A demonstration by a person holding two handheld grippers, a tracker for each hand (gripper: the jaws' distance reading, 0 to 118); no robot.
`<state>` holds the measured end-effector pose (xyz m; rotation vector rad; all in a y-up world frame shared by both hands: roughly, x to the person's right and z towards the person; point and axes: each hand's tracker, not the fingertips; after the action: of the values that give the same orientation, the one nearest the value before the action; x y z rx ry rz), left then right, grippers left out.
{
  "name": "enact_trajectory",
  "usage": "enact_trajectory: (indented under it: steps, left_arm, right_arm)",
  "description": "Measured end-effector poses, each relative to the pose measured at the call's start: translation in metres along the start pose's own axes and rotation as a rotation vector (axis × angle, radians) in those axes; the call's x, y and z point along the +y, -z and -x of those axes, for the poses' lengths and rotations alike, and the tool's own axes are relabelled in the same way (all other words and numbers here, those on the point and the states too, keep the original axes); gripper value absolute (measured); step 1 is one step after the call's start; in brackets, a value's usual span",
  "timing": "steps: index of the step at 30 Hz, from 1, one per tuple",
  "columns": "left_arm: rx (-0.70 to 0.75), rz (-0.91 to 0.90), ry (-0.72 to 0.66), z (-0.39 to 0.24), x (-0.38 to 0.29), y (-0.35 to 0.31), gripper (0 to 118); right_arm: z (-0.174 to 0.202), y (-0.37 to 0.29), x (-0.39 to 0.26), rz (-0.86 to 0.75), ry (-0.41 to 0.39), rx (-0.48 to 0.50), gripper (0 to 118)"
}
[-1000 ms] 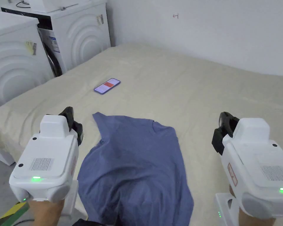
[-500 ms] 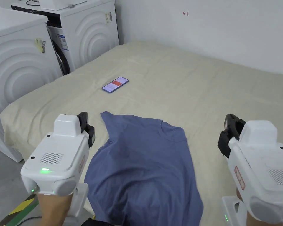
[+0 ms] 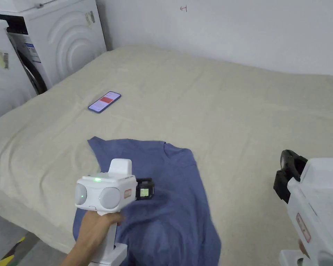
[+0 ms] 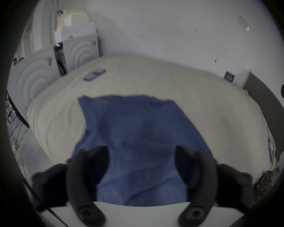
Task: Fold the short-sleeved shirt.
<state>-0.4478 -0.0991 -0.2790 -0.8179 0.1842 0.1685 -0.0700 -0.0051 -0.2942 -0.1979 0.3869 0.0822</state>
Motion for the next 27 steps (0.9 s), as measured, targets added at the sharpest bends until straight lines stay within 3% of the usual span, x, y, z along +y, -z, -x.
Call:
enact_trajectory:
  steps: [10, 11, 14, 17, 19, 20, 24, 27]
  left_arm:
    - [0.042, 0.255, 0.120, -0.017, -0.019, 0.062, 106]
    - [0.043, 0.271, 0.122, -0.017, -0.019, 0.066, 101]
    - [0.037, 0.328, 0.154, -0.022, -0.024, 0.072, 71]
    - [0.028, 0.323, 0.128, -0.022, -0.022, 0.069, 59]
    - [0.021, 0.314, 0.128, -0.023, -0.022, 0.067, 32]
    - [0.042, 0.293, 0.144, -0.024, -0.022, 0.065, 4]
    - [0.024, 0.273, 0.119, -0.014, -0.023, 0.066, 0]
    - [-0.043, 0.214, -0.027, -0.007, -0.025, 0.053, 0]
  right_arm:
    - [-0.037, -0.011, -0.017, 0.044, 0.016, -0.080, 0]
    - [-0.039, -0.012, -0.019, 0.048, 0.018, -0.087, 0]
    - [-0.047, -0.014, -0.023, 0.061, 0.027, -0.104, 0]
    - [-0.052, -0.016, -0.027, 0.069, 0.036, -0.117, 0]
    - [-0.054, -0.018, -0.028, 0.073, 0.042, -0.121, 0]
    - [-0.055, -0.019, -0.028, 0.074, 0.044, -0.122, 0]
    - [-0.058, -0.022, -0.028, 0.071, 0.051, -0.124, 0]
    - [-0.061, -0.026, -0.025, 0.061, 0.064, -0.130, 0]
